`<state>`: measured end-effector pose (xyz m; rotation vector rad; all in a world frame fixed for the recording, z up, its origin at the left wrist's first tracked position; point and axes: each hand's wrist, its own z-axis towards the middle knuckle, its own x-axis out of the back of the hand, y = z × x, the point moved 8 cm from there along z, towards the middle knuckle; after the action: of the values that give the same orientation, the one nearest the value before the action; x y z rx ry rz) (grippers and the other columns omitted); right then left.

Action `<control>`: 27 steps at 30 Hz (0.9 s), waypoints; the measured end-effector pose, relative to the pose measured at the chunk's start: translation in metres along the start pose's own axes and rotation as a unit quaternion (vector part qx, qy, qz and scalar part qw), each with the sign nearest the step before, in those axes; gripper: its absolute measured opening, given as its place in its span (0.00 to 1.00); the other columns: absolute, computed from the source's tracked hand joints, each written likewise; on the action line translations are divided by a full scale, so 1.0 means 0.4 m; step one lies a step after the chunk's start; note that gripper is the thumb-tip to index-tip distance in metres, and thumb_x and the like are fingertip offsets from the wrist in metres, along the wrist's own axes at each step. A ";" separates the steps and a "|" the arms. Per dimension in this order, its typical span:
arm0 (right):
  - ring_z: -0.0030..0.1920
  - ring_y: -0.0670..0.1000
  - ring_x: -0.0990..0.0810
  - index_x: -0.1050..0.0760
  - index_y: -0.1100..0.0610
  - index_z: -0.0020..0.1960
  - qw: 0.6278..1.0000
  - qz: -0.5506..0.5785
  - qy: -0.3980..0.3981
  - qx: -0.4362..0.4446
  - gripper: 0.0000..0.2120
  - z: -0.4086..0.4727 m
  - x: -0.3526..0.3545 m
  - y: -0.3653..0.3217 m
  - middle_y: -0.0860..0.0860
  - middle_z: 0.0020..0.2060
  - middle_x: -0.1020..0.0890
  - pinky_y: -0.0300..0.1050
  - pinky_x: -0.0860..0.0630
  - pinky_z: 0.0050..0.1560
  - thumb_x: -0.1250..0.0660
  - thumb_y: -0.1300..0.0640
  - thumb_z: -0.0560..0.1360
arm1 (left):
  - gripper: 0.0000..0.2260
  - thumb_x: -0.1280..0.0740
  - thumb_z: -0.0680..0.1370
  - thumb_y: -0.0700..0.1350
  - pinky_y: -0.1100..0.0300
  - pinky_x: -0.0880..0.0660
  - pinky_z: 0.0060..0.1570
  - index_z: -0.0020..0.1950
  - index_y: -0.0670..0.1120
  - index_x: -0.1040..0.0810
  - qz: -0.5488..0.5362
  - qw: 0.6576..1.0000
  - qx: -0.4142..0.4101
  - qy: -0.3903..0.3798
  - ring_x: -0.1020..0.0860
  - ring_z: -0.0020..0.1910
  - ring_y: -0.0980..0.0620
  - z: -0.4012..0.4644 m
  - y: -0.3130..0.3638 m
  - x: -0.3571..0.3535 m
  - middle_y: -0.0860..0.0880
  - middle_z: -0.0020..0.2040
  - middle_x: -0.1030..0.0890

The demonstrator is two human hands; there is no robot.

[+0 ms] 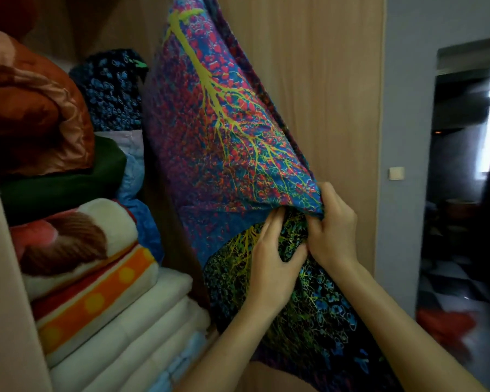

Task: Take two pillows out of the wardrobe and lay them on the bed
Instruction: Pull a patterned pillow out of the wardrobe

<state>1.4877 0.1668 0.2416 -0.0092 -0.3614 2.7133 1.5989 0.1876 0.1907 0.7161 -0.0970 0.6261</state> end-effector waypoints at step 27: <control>0.43 0.41 0.23 0.27 0.57 0.47 0.948 -0.278 -0.099 -0.120 0.10 -0.137 0.878 0.118 0.45 0.40 0.21 0.37 0.29 0.39 0.36 0.69 0.70 | 0.22 0.31 0.73 0.41 0.51 0.33 0.68 0.66 0.46 0.29 -0.391 0.888 0.112 -0.213 0.29 0.66 0.55 -0.351 0.471 -0.699 0.50 0.65 0.25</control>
<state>1.1496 0.2760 0.1926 0.2594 -0.6444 2.1034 1.2468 0.2464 0.1131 1.0253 -0.1302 -0.3099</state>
